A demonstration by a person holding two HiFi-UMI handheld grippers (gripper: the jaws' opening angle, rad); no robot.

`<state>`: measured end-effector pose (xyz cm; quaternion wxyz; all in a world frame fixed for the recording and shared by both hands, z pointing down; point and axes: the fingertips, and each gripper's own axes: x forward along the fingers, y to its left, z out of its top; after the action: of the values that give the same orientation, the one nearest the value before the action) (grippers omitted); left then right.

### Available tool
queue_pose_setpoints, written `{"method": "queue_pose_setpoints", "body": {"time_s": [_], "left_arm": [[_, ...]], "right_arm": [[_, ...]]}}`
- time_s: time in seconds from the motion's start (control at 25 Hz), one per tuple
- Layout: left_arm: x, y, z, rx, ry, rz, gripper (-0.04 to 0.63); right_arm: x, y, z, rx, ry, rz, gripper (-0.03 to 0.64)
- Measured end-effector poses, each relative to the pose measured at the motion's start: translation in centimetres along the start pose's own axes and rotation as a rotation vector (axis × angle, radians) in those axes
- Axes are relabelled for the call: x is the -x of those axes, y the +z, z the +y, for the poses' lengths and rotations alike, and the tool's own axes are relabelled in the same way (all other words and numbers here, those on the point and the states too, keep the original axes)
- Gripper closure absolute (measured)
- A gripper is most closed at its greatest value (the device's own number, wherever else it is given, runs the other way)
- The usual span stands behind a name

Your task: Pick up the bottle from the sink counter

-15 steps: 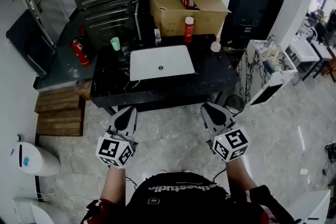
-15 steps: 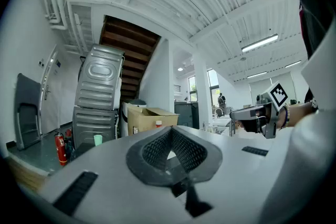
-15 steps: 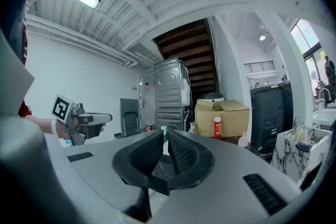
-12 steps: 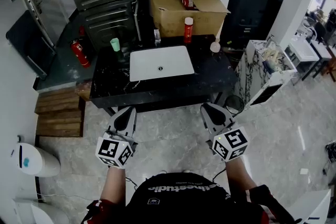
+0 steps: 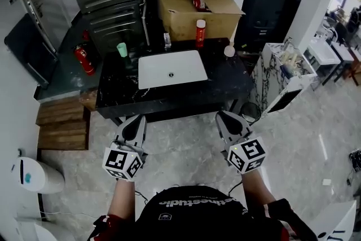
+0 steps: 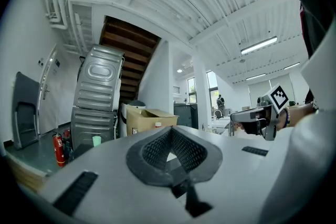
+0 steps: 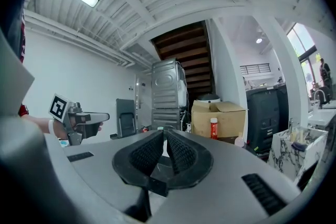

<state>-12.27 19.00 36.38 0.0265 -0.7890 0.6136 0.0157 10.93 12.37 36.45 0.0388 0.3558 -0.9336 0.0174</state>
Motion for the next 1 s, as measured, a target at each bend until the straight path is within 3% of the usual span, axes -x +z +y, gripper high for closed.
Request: {"method": "queue_pose_setpoints", "body": {"time_s": [0.68, 1.0], "left_arm": [[-0.2, -2.2, 6.2, 0.03, -0.059, 0.007, 0.58], [-6.0, -4.5, 8.3, 0.055, -0.073, 0.017, 0.58]], "right_arm": [[-4.3, -1.4, 2.7, -0.04, -0.075, 0.024, 0.572], [-8.4, -2.7, -0.9, -0.04, -0.074, 0.048, 0.572]]}}
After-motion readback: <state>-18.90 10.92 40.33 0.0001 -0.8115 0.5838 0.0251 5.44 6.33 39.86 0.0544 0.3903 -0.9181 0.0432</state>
